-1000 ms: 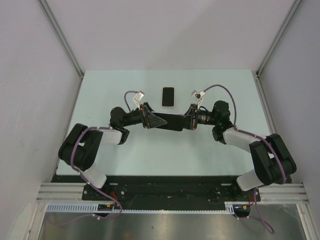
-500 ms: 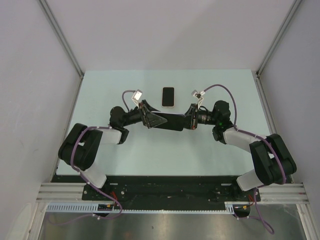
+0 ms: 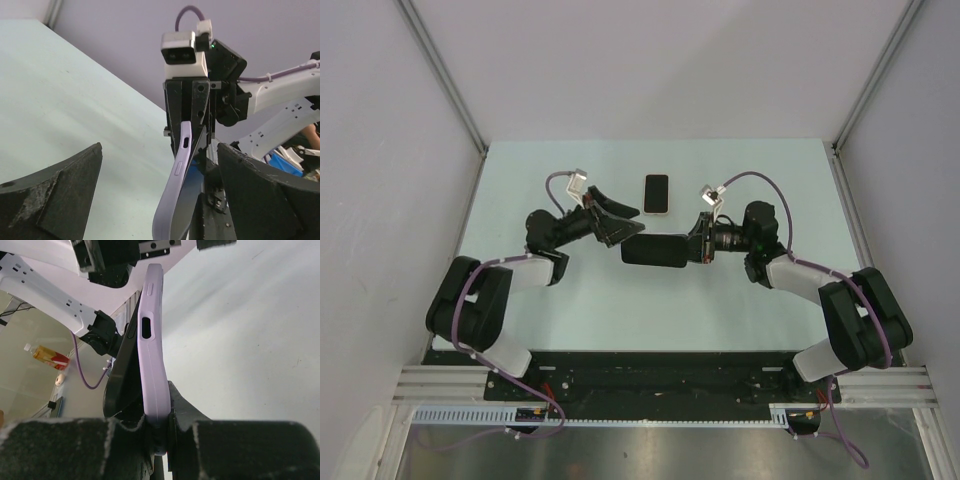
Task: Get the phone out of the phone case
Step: Remove the phone case from the phone.
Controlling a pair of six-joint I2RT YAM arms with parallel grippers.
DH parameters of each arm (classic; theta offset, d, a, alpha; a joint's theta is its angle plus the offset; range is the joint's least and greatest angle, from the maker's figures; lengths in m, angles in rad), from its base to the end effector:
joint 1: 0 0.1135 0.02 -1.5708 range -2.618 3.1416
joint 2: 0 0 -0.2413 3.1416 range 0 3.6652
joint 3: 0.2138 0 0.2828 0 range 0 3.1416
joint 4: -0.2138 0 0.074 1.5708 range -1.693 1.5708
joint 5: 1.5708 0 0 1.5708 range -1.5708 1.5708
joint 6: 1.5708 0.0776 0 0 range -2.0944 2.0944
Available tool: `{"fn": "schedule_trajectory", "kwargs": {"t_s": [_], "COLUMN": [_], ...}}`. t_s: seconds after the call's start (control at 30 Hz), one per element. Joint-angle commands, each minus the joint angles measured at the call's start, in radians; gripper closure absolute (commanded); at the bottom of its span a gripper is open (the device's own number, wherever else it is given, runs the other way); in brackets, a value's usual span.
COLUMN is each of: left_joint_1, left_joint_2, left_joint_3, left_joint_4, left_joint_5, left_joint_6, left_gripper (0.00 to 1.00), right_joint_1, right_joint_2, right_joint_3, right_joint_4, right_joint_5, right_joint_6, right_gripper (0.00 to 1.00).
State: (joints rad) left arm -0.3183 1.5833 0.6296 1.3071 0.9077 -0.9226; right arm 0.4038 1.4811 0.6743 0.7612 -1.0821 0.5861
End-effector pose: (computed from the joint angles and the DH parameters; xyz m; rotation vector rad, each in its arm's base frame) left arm 0.3096 -0.1664 0.2063 0.4701 1.4750 -1.5614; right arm 0.2887 0.1979 0.1908 -0.7738 1.6873 1.5818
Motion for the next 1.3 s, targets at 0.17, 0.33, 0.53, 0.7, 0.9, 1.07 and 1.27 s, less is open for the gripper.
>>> {"fn": "schedule_trajectory", "kwargs": {"t_s": [0.17,0.33,0.53,0.7,0.9,1.07,1.27], "left_joint_1": [0.087,0.085,0.079,0.056,0.012,-0.157,-0.263], "left_joint_2": [-0.08,-0.069,-0.04,-0.175,-0.213,-0.291,-0.319], "left_joint_3": [0.093,0.171,0.22,0.238,0.266,0.265,0.226], "left_joint_4": [0.373,0.365,0.261,-0.454,-0.769,-1.083,-1.2], "left_joint_5": [0.126,0.24,0.327,0.109,-0.006,-0.269,-0.253], "left_joint_6": [0.053,0.028,0.08,0.655,0.981,1.494,1.682], "left_gripper": [0.0,0.0,0.0,0.0,0.0,0.0,0.0], "right_joint_1": [-0.003,-0.002,-0.017,-0.031,-0.039,-0.037,-0.026], "right_joint_2": [0.019,0.045,0.059,0.058,0.059,0.073,0.088], "right_joint_3": [0.057,0.094,0.129,0.133,0.14,0.154,0.169], "right_joint_4": [-0.108,-0.221,-0.298,-0.31,-0.329,-0.361,-0.41], "right_joint_5": [0.005,0.031,0.047,0.047,0.051,0.047,0.044], "right_joint_6": [-0.08,-0.127,-0.154,-0.152,-0.154,-0.16,-0.189], "right_gripper": [1.0,1.0,1.0,1.0,1.0,1.0,1.0]}}
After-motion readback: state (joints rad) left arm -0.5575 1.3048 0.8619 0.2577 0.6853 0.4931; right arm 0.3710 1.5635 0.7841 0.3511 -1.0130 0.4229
